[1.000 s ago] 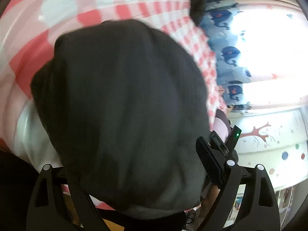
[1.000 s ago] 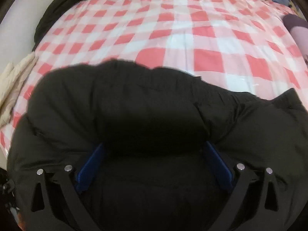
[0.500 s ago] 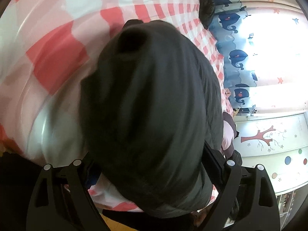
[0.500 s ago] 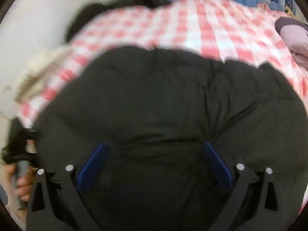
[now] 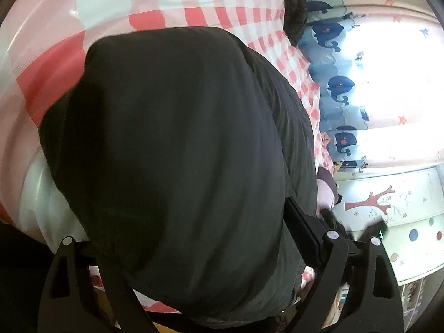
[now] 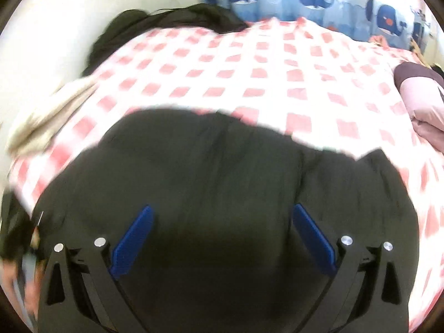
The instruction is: Fold large clothes
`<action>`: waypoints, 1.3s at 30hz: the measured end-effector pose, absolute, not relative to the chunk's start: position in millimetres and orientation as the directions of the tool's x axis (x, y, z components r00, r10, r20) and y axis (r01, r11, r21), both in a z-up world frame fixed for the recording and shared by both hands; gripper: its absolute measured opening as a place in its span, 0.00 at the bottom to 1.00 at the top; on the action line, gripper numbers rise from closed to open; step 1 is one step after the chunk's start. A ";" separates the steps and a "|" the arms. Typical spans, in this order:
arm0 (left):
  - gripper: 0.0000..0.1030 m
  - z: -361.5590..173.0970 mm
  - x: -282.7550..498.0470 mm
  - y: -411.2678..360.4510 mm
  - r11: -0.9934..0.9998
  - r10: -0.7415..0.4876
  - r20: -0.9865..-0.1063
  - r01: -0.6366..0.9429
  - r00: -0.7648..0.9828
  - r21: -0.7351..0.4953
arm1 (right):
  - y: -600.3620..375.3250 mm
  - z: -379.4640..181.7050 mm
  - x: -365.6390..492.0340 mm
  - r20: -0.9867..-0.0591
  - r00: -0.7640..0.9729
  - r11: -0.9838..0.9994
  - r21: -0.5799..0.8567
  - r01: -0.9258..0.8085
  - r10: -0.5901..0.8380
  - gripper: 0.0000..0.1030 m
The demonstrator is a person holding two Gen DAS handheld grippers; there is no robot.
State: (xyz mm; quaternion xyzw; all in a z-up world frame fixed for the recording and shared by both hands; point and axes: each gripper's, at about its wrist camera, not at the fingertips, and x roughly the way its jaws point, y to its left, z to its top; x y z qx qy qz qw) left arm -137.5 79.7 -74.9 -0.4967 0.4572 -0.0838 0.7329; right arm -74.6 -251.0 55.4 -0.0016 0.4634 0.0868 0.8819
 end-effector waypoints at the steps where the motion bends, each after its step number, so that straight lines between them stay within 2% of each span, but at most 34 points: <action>1: 0.82 -76.4 -135.5 80.3 0.485 -0.581 -0.583 -0.334 0.568 -0.808 | -250.3 50.3 -55.9 -0.823 0.553 0.989 0.067 -0.132 0.130 0.94; 3: 0.82 -77.2 -131.7 79.9 0.472 -0.588 -0.573 -0.334 0.571 -0.816 | -247.6 19.9 -14.6 -0.875 0.481 0.996 0.010 -0.087 0.051 0.94; 4: 0.82 -76.0 -130.2 79.7 0.464 -0.596 -0.560 -0.323 0.575 -0.825 | -248.1 -3.8 2.2 -0.914 0.403 0.996 0.025 -0.087 0.058 0.95; 7: 0.82 -71.8 -128.0 80.2 0.461 -0.609 -0.545 -0.301 0.576 -0.834 | -252.6 -4.8 7.3 -0.920 0.383 0.995 0.063 -0.082 0.090 0.94; 11: 0.82 -75.0 -127.2 81.9 0.460 -0.618 -0.541 -0.295 0.571 -0.837 | -251.3 38.6 -56.6 -0.855 0.488 0.982 0.114 -0.150 0.174 0.94; 15: 0.81 -73.6 -125.6 76.4 0.479 -0.598 -0.554 -0.296 0.579 -0.826 | -251.3 35.9 -121.5 -0.845 0.517 0.984 0.051 -0.170 0.133 0.94; 18: 0.69 -71.0 -127.6 72.9 0.505 -0.576 -0.571 -0.295 0.585 -0.811 | -248.8 6.3 -124.0 -0.880 0.464 0.977 -0.002 -0.214 0.100 0.95; 22: 0.57 -67.2 -129.1 73.5 0.524 -0.563 -0.572 -0.277 0.597 -0.805 | -244.9 34.9 -137.9 -0.830 0.542 0.981 0.028 -0.190 0.129 0.94; 26: 0.47 -66.9 -129.0 72.8 0.539 -0.554 -0.577 -0.270 0.600 -0.798 | -223.9 4.8 -135.9 -0.883 0.464 0.968 -0.058 -0.246 0.065 0.95; 31: 0.33 -57.4 -134.9 72.6 0.567 -0.531 -0.573 -0.241 0.624 -0.788 | -222.2 27.0 -147.6 -0.837 0.545 0.964 -0.096 -0.248 0.056 0.94; 33: 0.28 -44.8 -138.0 63.8 0.589 -0.513 -0.565 -0.213 0.647 -0.779 | -220.1 1.4 -138.0 -0.878 0.475 0.958 -0.079 -0.274 0.063 0.95; 39: 0.22 31.6 -149.7 -14.3 0.770 -0.464 -0.529 0.028 0.711 -0.637 | -211.0 -20.5 -128.4 -0.860 0.508 0.950 -0.122 -0.287 0.043 0.95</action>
